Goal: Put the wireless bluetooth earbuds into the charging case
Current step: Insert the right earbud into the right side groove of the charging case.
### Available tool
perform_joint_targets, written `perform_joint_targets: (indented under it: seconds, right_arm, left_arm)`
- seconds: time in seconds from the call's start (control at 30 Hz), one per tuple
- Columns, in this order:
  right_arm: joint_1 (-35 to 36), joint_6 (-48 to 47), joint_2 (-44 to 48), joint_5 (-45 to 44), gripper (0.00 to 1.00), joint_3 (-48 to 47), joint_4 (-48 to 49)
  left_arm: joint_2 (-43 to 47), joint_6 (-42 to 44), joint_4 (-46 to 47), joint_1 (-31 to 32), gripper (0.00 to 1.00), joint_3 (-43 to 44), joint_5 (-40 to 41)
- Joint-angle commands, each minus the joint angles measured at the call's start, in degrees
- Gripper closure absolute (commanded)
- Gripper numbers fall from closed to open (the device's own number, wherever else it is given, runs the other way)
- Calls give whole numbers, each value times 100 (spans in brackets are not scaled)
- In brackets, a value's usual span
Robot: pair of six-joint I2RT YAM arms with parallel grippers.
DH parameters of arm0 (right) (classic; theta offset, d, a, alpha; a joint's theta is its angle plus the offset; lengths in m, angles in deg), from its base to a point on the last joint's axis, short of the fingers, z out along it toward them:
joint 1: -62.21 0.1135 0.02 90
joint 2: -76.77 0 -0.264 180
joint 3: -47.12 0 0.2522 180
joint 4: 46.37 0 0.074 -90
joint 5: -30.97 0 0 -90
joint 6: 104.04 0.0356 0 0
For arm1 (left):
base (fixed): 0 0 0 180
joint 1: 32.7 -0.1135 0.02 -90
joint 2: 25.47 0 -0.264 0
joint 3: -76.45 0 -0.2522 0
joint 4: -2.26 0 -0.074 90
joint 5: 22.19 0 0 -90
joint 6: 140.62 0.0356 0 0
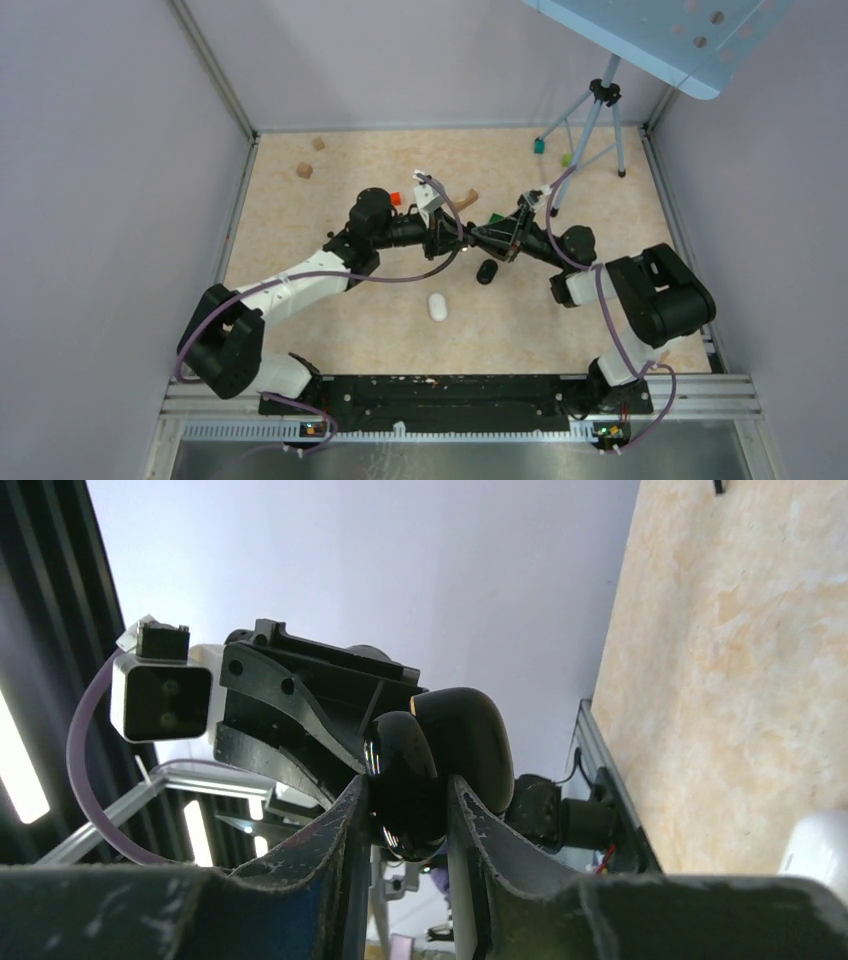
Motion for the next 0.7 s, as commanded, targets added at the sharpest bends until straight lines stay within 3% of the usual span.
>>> perform_joint_targets:
  seconds: [0.0, 0.43, 0.67]
  right_arm:
    - [258, 555, 203, -165, 96, 67, 1220]
    - [315, 311, 1242, -479, 100, 263, -979]
    - [314, 201, 1549, -650, 100, 294, -1409]
  left_arm:
    - [240, 515, -133, 142, 100, -141, -218]
    - [352, 617, -259, 142, 100, -112, -484]
    - [372, 817, -373, 142, 100, -83, -736]
